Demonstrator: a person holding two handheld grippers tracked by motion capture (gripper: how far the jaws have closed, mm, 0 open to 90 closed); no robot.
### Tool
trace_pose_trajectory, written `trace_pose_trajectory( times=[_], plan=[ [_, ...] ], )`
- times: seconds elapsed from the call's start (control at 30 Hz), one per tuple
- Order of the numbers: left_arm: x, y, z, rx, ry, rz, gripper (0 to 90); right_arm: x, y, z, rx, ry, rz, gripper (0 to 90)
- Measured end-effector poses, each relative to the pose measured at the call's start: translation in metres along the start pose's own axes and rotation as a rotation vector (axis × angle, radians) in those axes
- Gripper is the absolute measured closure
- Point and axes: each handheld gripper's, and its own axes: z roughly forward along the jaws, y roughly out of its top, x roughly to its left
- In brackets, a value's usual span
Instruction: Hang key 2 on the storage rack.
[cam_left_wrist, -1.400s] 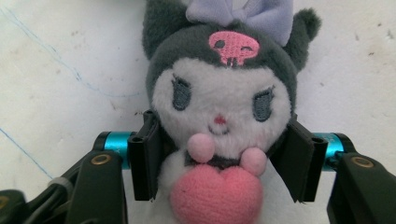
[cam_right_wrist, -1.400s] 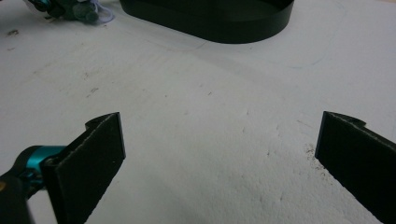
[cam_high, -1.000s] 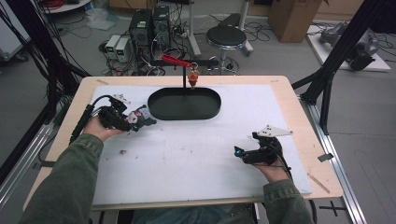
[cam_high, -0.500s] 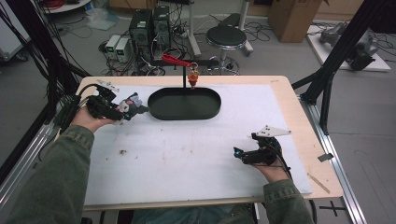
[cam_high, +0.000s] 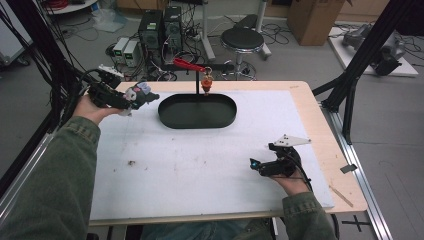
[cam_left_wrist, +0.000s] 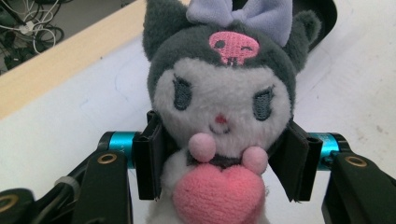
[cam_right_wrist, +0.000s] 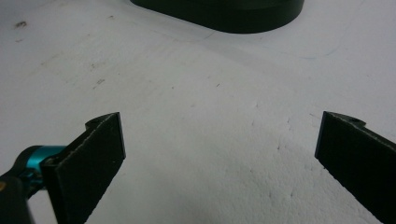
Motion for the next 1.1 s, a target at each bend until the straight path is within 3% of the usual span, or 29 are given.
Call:
trace_pose_trajectory(
  times=[0.07, 0.2, 0.27, 0.43, 0.8, 0.9, 1.0, 1.1],
  plan=[
    [0.003, 0.006, -0.001, 0.009, -0.021, -0.001, 43.1, -0.001, 0.0, -0.001, -0.004, 0.0, 0.003, 0.8],
    [0.01, 0.012, -0.001, 0.0, -0.004, -0.033, 43.3, -0.001, -0.001, 0.0, 0.004, 0.0, 0.008, 0.8],
    [0.01, 0.018, 0.0, 0.001, 0.0, -0.028, 43.4, -0.002, -0.001, 0.001, 0.007, 0.0, -0.001, 0.8],
    [0.004, 0.034, 0.002, -0.001, 0.006, 0.001, 43.4, -0.002, -0.001, 0.001, 0.003, -0.005, -0.004, 0.8],
    [-0.004, 0.079, 0.003, 0.03, 0.027, -0.015, 43.3, -0.001, -0.002, 0.004, 0.033, 0.012, -0.01, 0.8],
    [-0.007, 0.09, 0.006, 0.058, 0.023, -0.002, 43.4, -0.001, -0.002, 0.003, 0.028, 0.014, -0.004, 0.8],
    [-0.012, 0.098, 0.008, 0.047, 0.018, 0.008, 43.4, -0.003, -0.002, 0.003, 0.023, 0.011, 0.004, 0.8],
    [-0.019, 0.107, 0.011, 0.072, 0.057, 0.019, 43.3, -0.003, -0.002, 0.003, 0.026, 0.007, -0.001, 0.8]
  ],
)
